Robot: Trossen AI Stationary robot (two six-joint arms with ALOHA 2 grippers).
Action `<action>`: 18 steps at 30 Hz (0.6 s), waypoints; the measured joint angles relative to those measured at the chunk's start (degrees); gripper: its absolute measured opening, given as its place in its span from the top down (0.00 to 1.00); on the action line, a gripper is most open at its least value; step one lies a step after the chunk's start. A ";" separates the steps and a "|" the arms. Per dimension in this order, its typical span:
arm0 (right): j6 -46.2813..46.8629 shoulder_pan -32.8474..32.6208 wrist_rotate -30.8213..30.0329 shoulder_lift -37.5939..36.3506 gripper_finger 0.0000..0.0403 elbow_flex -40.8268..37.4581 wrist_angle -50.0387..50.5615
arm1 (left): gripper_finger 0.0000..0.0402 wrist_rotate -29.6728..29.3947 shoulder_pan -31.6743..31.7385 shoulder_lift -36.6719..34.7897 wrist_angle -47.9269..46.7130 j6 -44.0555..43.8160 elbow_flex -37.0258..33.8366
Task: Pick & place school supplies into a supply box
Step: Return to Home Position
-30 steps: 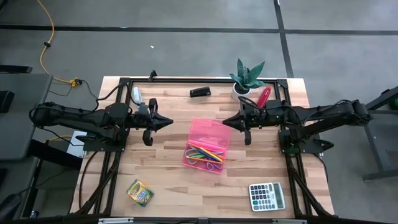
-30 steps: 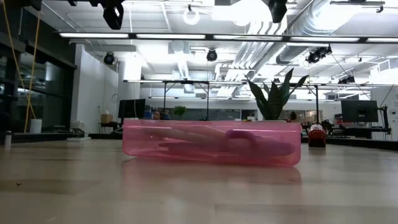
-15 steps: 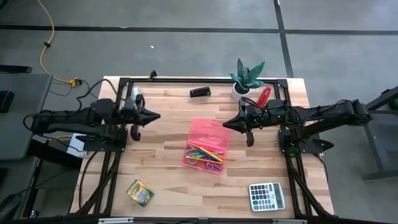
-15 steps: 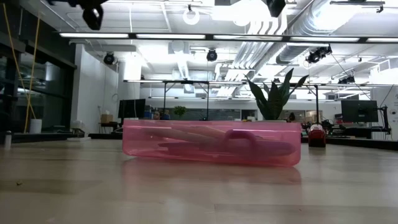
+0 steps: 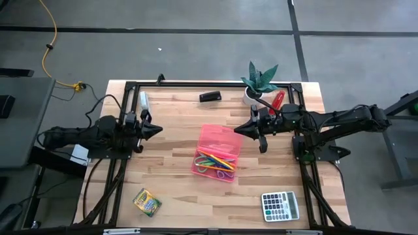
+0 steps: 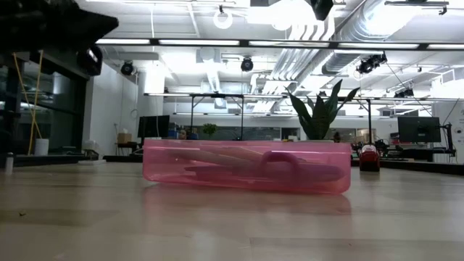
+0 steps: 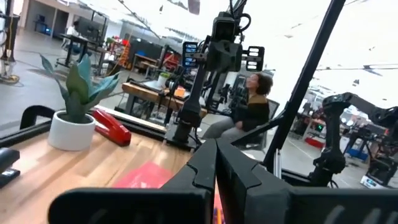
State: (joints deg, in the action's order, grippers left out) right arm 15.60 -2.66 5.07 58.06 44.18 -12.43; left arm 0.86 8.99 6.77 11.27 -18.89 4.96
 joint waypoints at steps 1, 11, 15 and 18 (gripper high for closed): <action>0.00 0.00 -0.04 0.00 1.00 0.00 0.00 | 1.00 0.00 -0.01 -1.17 -0.22 -0.23 -0.70; 3.91 0.00 -0.29 0.00 1.00 0.00 -0.91 | 1.00 1.10 -0.02 -6.52 -9.24 -0.02 -4.21; 3.87 0.00 -0.29 0.00 1.00 0.00 -1.34 | 1.00 -0.57 -0.02 -6.28 -10.68 2.37 -4.33; 3.59 0.00 0.11 -0.18 1.00 0.00 -1.02 | 1.00 -0.85 0.04 -5.84 -10.81 2.20 -4.25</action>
State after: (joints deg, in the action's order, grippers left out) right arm 19.19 -2.66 5.18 57.89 44.18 -13.45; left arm 0.01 9.04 0.93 0.46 -16.69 0.71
